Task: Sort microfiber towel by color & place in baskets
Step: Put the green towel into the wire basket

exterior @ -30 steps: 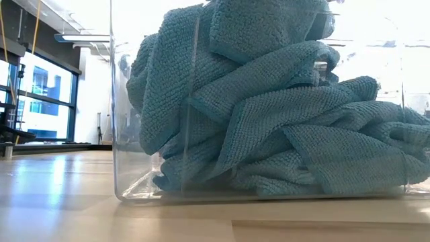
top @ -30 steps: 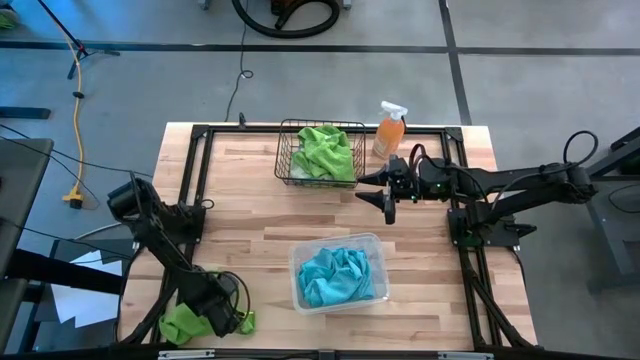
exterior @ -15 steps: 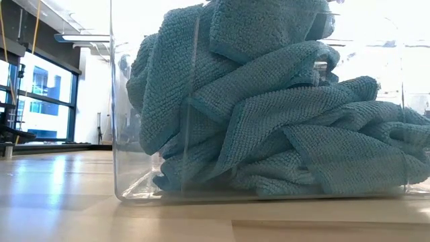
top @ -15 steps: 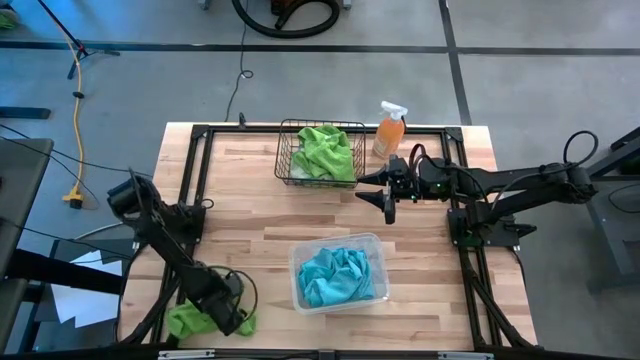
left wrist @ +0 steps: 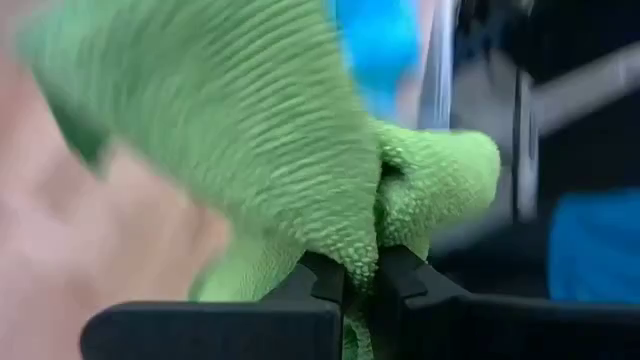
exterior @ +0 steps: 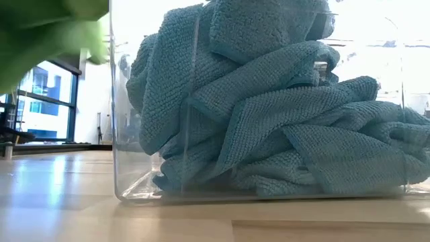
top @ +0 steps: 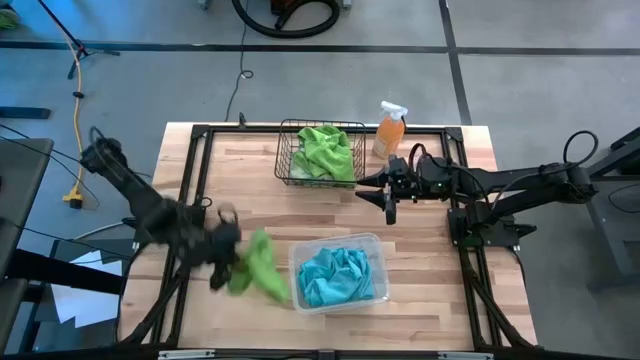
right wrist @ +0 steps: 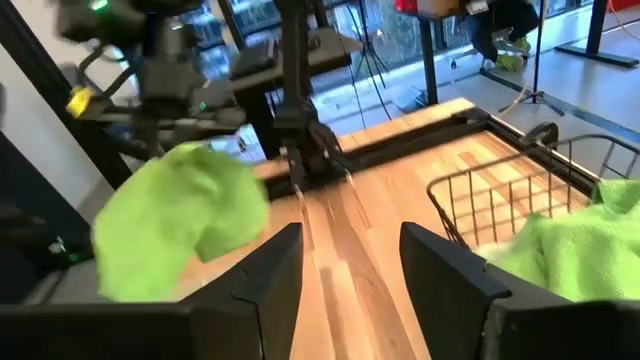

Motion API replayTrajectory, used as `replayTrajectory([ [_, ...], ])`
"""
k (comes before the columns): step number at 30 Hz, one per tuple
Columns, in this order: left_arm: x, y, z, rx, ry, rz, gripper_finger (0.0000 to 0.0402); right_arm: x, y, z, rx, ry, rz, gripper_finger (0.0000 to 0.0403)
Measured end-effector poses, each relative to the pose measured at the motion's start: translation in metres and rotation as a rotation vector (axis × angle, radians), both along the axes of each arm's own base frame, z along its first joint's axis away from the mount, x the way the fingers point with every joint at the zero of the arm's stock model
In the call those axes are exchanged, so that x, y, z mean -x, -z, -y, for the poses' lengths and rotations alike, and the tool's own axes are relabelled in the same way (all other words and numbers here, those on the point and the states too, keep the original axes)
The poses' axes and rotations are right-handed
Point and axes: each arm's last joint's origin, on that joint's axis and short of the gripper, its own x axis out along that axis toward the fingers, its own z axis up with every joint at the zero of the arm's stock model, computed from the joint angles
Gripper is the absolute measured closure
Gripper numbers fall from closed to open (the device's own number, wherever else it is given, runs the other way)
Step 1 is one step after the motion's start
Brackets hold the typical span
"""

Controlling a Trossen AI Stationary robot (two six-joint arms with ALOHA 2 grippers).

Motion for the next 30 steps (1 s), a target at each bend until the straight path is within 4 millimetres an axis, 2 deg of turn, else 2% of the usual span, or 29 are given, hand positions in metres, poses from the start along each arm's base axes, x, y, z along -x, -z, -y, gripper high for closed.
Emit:
replayTrajectory([
  [3,-0.006,-0.025,-0.03,-0.139,-0.056,0.165,0.0401,-0.001,-0.005,0.0,-0.019,0.003,0.056,0.024],
  [8,-0.028,-0.051,-0.07,-0.418,-0.102,0.371,0.0401,-0.002,-0.016,0.0,-0.014,0.001,0.172,0.024],
  [12,-0.046,-0.067,-0.091,-0.579,-0.08,0.538,0.0401,-0.001,-0.024,0.0,-0.014,0.001,0.248,0.024],
  [16,-0.056,-0.077,-0.104,-0.616,-0.068,0.709,0.0401,0.0,-0.032,0.0,-0.016,0.0,0.331,0.024],
  [19,-0.061,-0.07,-0.111,-0.584,-0.062,0.805,0.0401,0.001,-0.039,0.0,-0.017,-0.01,0.406,0.024],
  [25,-0.066,-0.033,-0.116,-0.466,-0.123,0.935,0.0401,0.003,-0.046,-0.003,0.038,-0.045,0.473,0.024],
  [30,-0.064,-0.026,-0.116,-0.417,-0.161,1.002,0.0401,0.003,-0.046,-0.005,0.094,-0.051,0.477,0.024],
])
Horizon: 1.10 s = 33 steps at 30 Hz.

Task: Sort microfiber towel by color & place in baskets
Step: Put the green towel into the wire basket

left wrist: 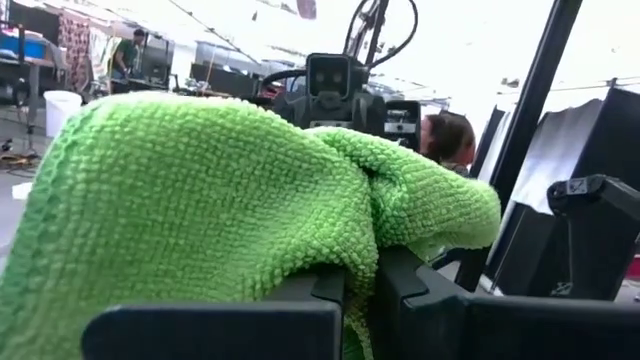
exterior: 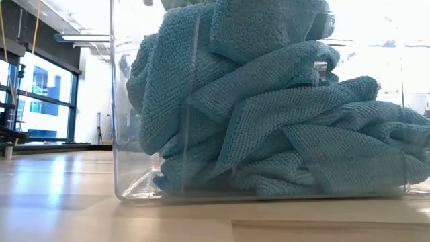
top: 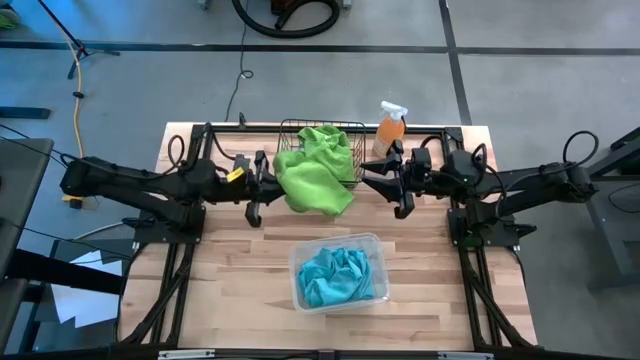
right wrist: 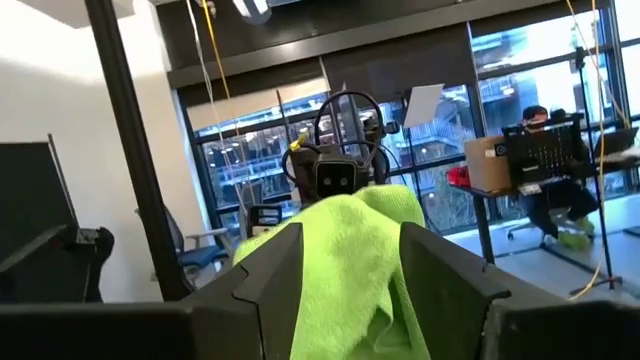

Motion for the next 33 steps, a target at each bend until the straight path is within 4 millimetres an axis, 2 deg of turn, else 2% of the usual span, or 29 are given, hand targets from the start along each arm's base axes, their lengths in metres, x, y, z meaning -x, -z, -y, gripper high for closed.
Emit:
replayTrajectory([
  [24,0.0,0.0,0.0,0.011,-0.01,0.0,0.0401,-0.001,0.004,0.0,0.07,0.018,-0.047,0.024],
  [33,0.0,-0.001,-0.014,-0.002,-0.048,0.012,0.0402,-0.001,0.004,0.0,0.07,0.019,-0.047,0.024],
])
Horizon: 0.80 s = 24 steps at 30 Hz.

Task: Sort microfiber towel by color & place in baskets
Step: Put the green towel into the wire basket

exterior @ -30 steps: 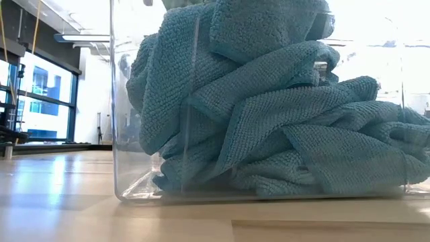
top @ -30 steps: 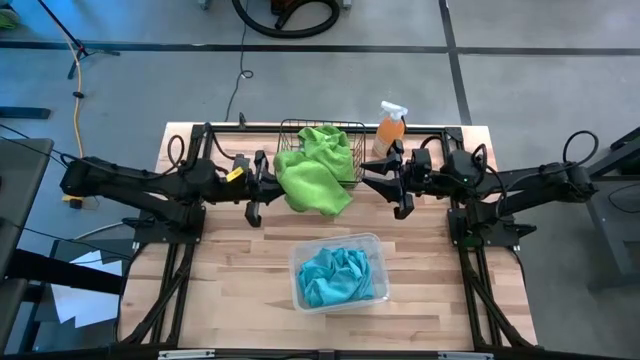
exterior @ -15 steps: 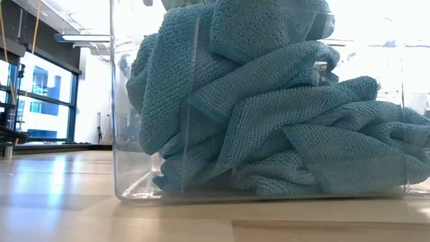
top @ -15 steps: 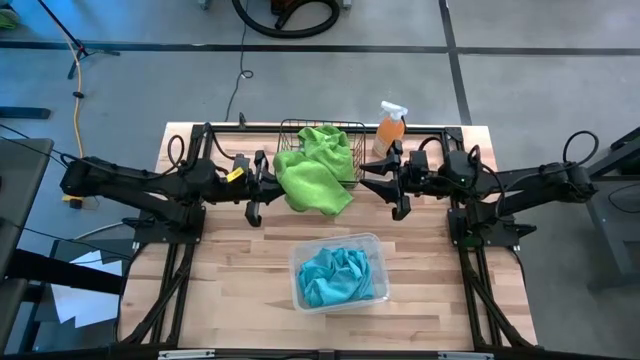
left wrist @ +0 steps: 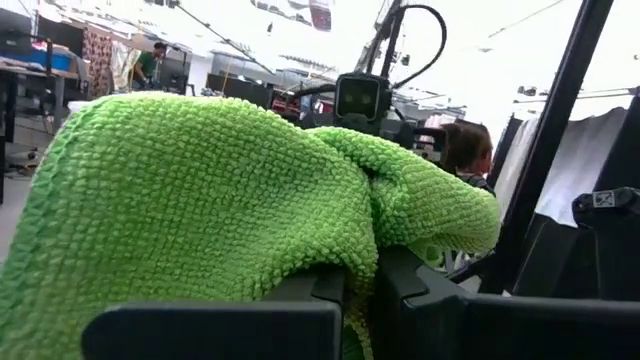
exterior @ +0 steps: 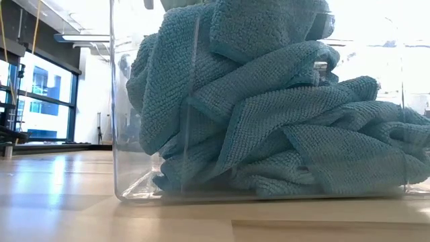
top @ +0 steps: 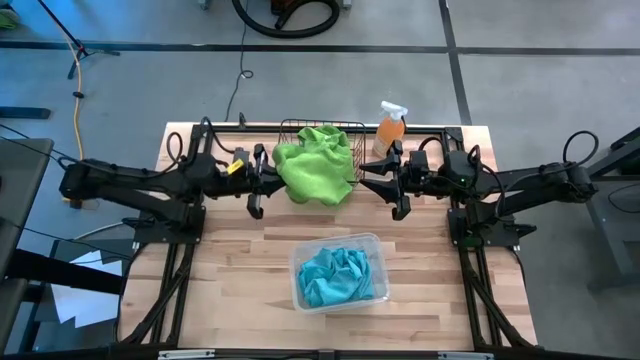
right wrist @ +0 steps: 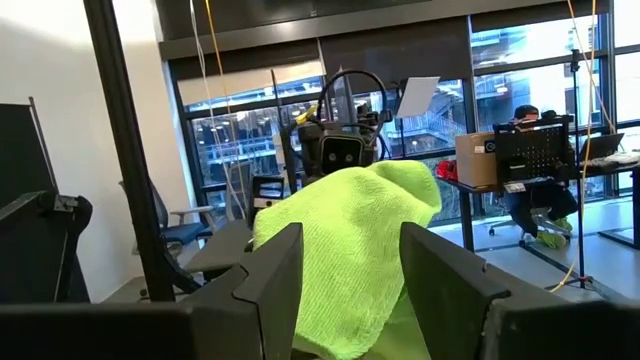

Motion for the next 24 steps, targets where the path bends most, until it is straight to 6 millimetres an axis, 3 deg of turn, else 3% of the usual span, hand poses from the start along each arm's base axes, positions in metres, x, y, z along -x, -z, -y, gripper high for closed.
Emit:
replayTrajectory([
  [7,0.0,-0.001,-0.022,0.009,-0.05,0.004,0.0402,0.0,0.0,0.001,-0.007,0.029,0.0,0.024],
  [13,-0.022,-0.014,-0.049,-0.03,-0.002,-0.009,0.0402,0.0,0.0,0.002,-0.016,0.064,0.0,0.024],
  [19,-0.056,-0.013,-0.096,-0.074,-0.056,-0.146,0.0402,0.0,-0.001,0.003,-0.022,0.085,0.007,0.024],
  [24,-0.073,0.0,-0.143,-0.067,-0.157,-0.179,0.0401,0.0,-0.001,0.004,-0.026,0.101,0.008,0.024],
])
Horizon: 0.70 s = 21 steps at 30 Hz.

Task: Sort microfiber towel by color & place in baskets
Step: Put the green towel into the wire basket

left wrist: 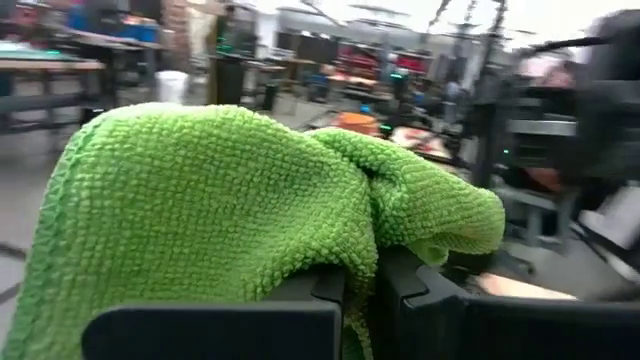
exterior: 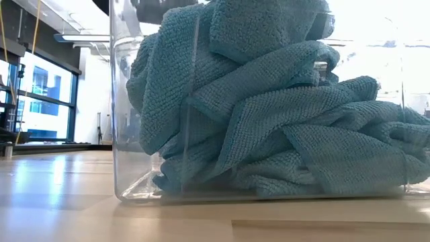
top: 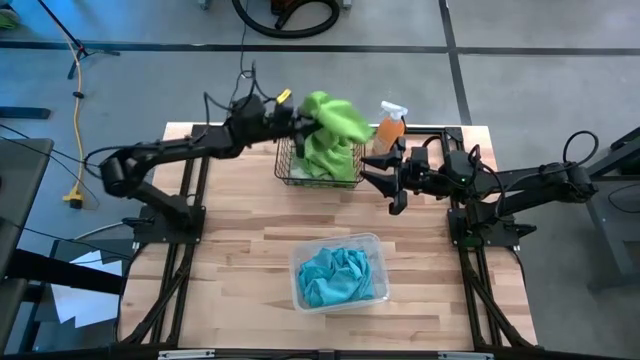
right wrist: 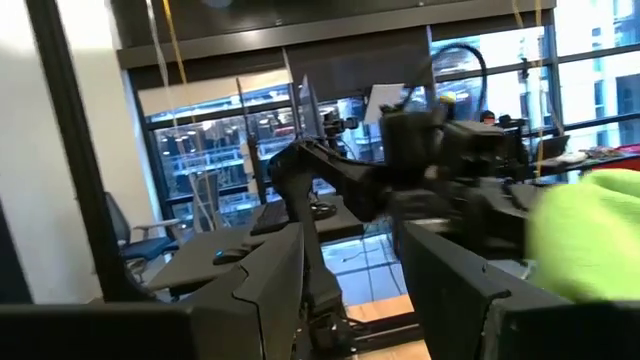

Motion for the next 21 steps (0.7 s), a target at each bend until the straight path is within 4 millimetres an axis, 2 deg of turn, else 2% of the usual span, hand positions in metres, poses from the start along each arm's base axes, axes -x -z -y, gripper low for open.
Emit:
replayTrajectory([
  [3,-0.006,0.018,-0.023,0.055,-0.048,-0.019,0.0402,0.0,0.0,0.001,-0.006,0.02,0.003,0.024],
  [6,-0.011,0.044,-0.034,0.163,-0.059,-0.09,0.0402,0.001,-0.002,0.001,-0.011,0.038,0.017,0.024],
  [14,-0.016,0.125,-0.034,0.425,-0.189,-0.363,0.0402,0.001,-0.003,0.003,-0.029,0.096,0.037,0.024],
  [19,-0.013,0.156,-0.03,0.559,-0.249,-0.479,0.0402,0.002,-0.003,0.004,-0.039,0.129,0.036,0.024],
  [21,-0.013,0.163,-0.031,0.593,-0.285,-0.499,0.0402,0.002,-0.003,0.004,-0.04,0.134,0.037,0.024],
])
